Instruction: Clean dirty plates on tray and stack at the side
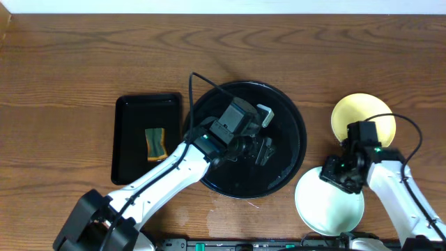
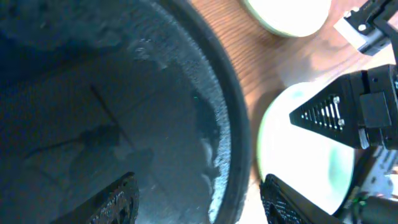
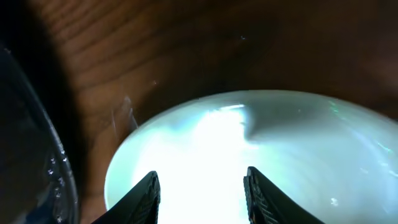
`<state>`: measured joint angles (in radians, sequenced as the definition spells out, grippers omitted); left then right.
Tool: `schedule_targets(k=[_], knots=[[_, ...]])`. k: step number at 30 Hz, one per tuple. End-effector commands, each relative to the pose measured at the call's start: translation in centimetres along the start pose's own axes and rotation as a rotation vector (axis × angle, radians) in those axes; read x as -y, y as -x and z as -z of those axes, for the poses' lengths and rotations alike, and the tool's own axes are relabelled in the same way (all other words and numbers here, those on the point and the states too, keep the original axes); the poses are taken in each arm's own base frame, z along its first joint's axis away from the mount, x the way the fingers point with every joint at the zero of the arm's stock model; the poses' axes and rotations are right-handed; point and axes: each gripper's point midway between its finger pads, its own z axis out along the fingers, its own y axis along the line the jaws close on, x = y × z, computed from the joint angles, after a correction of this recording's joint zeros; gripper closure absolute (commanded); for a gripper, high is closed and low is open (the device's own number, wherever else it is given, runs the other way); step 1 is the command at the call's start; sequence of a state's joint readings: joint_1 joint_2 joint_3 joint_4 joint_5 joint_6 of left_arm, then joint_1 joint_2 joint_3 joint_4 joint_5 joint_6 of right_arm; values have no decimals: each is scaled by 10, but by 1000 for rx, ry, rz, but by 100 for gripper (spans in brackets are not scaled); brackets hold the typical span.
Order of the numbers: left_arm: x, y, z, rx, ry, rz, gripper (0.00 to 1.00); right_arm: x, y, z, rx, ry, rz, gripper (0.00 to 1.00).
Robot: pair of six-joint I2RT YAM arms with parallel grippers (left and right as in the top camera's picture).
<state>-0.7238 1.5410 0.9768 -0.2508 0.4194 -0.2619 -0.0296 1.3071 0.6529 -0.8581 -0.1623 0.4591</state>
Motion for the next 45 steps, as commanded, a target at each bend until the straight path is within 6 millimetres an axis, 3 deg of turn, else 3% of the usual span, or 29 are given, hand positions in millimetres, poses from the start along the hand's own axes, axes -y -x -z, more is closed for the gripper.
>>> schedule_targets(k=[1,5,8,14,19,27,28,31,34,38,45], knots=[[18,7,1,21,-85,31,39,-1,21,24,50,16,-18,58],[28,9,-4,26,-112,78,42,11,16,32,6,18,-79,57],[25,0,-13,-10,-103,93,43,31,12,31,-15,-21,-153,52],[16,-10,-27,-54,-83,112,43,81,27,38,49,-112,-329,49],[13,-10,-29,-49,-68,111,43,76,20,30,17,-61,-212,51],[13,-10,-29,-50,-68,109,42,81,20,3,62,-53,-198,55],[13,-10,-29,-50,-68,109,42,81,21,0,71,-52,-192,59],[13,-10,-29,-49,-68,109,42,81,22,-6,88,-45,-187,83],[13,-10,-29,-49,-68,109,42,84,20,-10,89,-54,-187,79],[13,-10,-29,-50,-68,110,42,86,19,-16,101,-57,-233,99],[12,-11,-29,-54,-66,111,42,74,24,-11,116,12,-255,99]])
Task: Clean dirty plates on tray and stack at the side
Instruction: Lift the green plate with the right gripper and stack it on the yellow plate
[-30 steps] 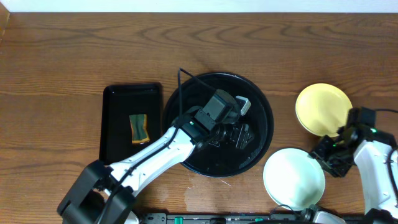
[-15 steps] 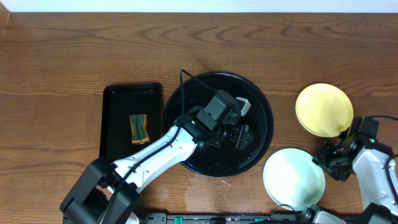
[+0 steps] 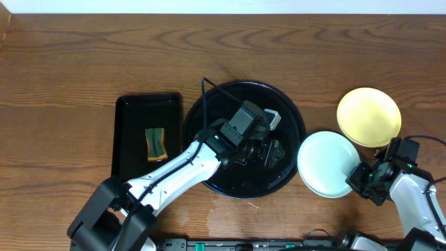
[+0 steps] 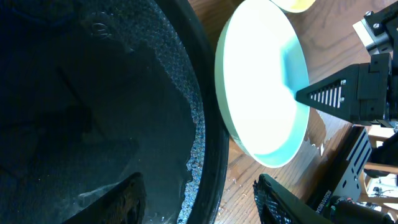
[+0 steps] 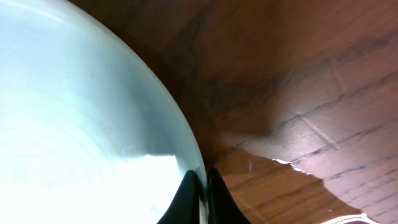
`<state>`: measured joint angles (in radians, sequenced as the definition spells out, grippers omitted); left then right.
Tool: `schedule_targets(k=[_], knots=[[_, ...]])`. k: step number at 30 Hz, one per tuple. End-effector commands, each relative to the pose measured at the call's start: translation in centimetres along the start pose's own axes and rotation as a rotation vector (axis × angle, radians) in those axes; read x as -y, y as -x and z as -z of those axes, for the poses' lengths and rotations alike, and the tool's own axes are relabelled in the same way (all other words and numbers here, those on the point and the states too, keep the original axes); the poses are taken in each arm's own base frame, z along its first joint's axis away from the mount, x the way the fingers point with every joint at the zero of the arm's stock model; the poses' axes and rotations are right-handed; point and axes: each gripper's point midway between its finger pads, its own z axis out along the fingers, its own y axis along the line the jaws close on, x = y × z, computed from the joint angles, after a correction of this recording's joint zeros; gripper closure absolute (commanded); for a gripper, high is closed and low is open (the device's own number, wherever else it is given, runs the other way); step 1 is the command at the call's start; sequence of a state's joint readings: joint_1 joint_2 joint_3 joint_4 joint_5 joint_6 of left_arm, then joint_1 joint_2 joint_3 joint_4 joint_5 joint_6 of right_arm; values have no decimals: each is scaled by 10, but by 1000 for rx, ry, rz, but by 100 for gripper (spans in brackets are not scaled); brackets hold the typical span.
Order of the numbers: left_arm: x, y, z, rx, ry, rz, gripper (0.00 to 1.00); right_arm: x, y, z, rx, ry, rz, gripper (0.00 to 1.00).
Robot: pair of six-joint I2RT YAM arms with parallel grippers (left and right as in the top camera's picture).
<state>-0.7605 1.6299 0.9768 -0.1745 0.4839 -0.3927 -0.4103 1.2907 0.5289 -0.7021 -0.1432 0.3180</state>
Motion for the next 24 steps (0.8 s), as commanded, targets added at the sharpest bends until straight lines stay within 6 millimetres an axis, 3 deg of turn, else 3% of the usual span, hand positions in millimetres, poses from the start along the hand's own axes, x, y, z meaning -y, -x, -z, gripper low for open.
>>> schedule_targets(k=[1,8,15,24], knots=[[-1,1,-1,2,5,2,42,-4,-1,2,1,30,-18,99],[-1,1,-1,1,5,2,42,-31,7,22,76,176,84,99],[-3,2,0,5,8,1,42,-73,14,55,179,412,209,99],[-18,10,6,26,27,17,42,-110,6,67,211,542,410,99]])
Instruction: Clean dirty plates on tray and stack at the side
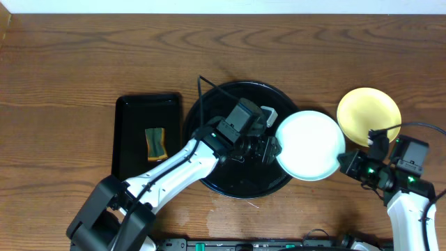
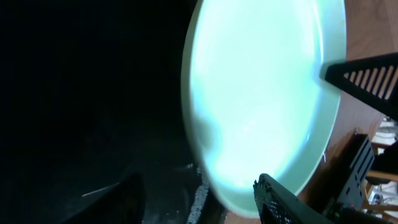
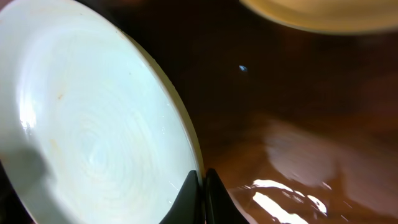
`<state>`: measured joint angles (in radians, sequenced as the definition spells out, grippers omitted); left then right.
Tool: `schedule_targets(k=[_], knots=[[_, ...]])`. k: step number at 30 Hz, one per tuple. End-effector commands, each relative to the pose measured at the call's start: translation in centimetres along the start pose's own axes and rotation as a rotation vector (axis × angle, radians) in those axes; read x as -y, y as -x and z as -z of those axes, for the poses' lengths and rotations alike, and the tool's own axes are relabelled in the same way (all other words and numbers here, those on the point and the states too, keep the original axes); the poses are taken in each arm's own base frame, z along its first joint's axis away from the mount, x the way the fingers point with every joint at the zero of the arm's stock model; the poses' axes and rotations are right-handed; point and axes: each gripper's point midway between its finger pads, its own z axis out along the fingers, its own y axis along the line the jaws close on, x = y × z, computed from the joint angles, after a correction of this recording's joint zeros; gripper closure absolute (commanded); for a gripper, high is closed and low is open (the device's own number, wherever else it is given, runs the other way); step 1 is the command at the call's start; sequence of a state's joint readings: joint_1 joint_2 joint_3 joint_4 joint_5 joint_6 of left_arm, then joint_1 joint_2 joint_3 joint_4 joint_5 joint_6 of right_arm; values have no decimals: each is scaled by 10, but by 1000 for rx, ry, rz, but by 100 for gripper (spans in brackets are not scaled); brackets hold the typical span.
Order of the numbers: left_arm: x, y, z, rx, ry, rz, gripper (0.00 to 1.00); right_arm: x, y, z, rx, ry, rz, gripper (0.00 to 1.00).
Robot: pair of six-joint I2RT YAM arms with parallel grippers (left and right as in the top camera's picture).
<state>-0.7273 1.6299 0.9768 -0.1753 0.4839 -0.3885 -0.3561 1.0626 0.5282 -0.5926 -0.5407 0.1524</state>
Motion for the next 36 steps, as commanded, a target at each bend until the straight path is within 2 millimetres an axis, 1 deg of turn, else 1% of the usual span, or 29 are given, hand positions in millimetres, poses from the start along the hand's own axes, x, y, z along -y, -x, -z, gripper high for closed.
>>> schedule_targets(k=[1,2,4,6,9,10,11,14,17,20,24,26,29,30,31,32,33,35,36], knots=[[-10,3,2,5,19,5,42,-19,7,0,22,65,93,99],[-13,3,4,2,25,13,42,-16,12,1,40,44,89,99],[-21,4,9,1,40,37,42,-4,31,5,108,-43,25,99],[-25,7,15,12,46,47,42,5,47,12,164,-120,22,99],[-30,17,30,46,46,59,42,26,72,29,266,-279,-36,99],[-32,19,35,58,49,64,41,30,78,34,292,-315,-54,99],[-34,23,41,72,52,70,37,35,84,40,324,-351,-74,99],[-40,29,55,102,64,66,34,48,99,53,414,-434,-137,99],[-48,29,62,102,81,78,33,60,104,58,458,-499,-195,99],[-53,22,64,77,97,94,33,83,102,57,466,-602,-268,99],[-55,16,63,56,105,100,33,99,108,42,454,-596,-324,99],[-55,16,63,53,105,101,33,109,111,37,464,-603,-372,99],[-55,15,63,49,107,104,33,123,110,28,454,-587,-464,99],[-56,14,63,47,108,105,33,129,103,23,414,-584,-488,85],[-56,14,63,47,108,105,33,129,99,23,390,-581,-500,66],[-56,14,63,47,108,105,33,128,95,24,371,-586,-506,57],[-56,13,63,44,109,107,33,126,94,27,360,-591,-504,54],[-56,12,63,39,110,109,32,114,101,34,347,-566,-444,54],[-56,11,63,37,111,110,30,100,110,38,346,-519,-381,54]])
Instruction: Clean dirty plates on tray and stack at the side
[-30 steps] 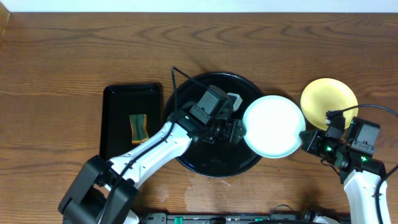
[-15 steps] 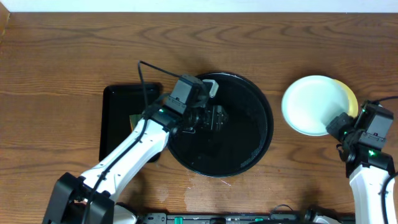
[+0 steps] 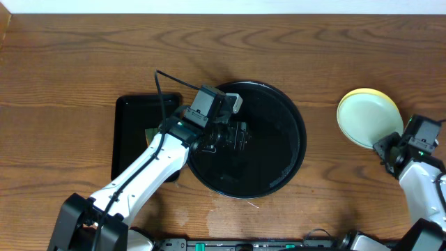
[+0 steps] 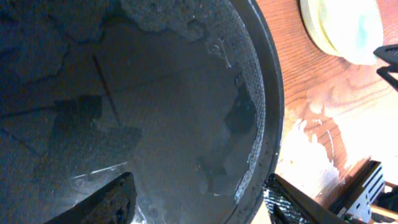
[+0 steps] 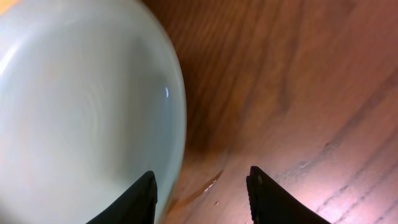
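Observation:
A pale green plate (image 3: 368, 117) lies on top of a yellow plate whose rim (image 3: 376, 92) shows round it, on the table at the right. The green plate (image 5: 81, 99) fills the left of the right wrist view. My right gripper (image 3: 390, 148) (image 5: 202, 199) stands open just beside the stack's near right edge, holding nothing. The round black tray (image 3: 279, 167) in the middle is wet, with foam along its rim (image 4: 264, 118) and no plate in it. My left gripper (image 3: 235, 134) (image 4: 202, 205) hangs open over the tray's left half.
A small black rectangular tray (image 3: 125, 139) sits left of the round tray; the left arm crosses it and hides most of its sponge. A wet patch (image 4: 305, 152) shines on the wood by the round tray. Cables and a rail run along the front edge.
The right gripper has let go of the pale green plate, which now lies on the yellow plate. The left gripper has shifted from the tray's right side to its left half.
The green plate first lay on the table at the front right under the open right gripper. Then that gripper was shut on its rim beside the tray, later held it over the tray's right edge near the left gripper. Now it rests on the yellow plate.

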`<state>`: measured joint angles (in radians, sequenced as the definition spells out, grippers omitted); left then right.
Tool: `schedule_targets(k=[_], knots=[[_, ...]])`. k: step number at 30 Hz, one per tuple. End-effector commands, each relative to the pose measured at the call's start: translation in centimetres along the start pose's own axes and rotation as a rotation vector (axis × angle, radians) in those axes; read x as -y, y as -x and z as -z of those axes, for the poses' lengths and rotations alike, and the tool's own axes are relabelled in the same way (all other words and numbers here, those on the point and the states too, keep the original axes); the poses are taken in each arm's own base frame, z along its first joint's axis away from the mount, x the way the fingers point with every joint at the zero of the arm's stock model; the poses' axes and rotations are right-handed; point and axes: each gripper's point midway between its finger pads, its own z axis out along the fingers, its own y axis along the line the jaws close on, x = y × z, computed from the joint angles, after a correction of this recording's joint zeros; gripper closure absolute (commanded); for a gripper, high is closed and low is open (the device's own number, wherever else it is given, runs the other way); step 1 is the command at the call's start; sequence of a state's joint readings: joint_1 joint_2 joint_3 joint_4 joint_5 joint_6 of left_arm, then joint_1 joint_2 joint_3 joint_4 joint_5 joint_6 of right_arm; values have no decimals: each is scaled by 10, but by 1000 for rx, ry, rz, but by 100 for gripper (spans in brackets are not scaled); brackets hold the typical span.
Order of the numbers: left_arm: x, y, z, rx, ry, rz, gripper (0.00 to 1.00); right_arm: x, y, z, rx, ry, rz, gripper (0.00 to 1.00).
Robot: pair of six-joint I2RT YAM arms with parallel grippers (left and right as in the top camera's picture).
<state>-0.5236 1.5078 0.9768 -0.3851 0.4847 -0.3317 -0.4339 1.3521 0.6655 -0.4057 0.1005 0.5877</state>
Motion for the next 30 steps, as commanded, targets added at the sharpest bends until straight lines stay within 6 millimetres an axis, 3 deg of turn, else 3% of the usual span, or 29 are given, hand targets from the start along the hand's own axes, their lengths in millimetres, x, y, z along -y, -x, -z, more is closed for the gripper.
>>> schedule_targets(k=[1,4,8,11,13,19,20,21,22,26,30], knots=[[0,0,2,-1,1,-21,29,-44,30,40,49,188,118,55],[-6,2,2,13,32,-21,28,-96,23,82,19,454,237,57],[-26,8,14,42,152,1,28,-155,-12,137,-20,757,467,60],[-48,18,50,80,287,50,28,-183,-46,164,-14,857,684,60],[-61,26,86,124,363,78,28,-200,-66,183,-2,921,801,60],[-80,39,206,338,466,153,21,-238,-101,245,63,1095,1004,40],[-83,38,221,381,479,164,20,-242,-103,252,76,1117,1015,33],[-86,37,238,428,494,178,18,-246,-105,258,92,1138,1024,6],[-89,34,252,469,508,195,18,-249,-105,263,109,1156,1030,1],[-96,23,284,560,549,246,16,-254,-107,270,130,1183,1039,1],[-99,21,294,591,563,261,9,-250,-111,265,98,1166,1041,1]])
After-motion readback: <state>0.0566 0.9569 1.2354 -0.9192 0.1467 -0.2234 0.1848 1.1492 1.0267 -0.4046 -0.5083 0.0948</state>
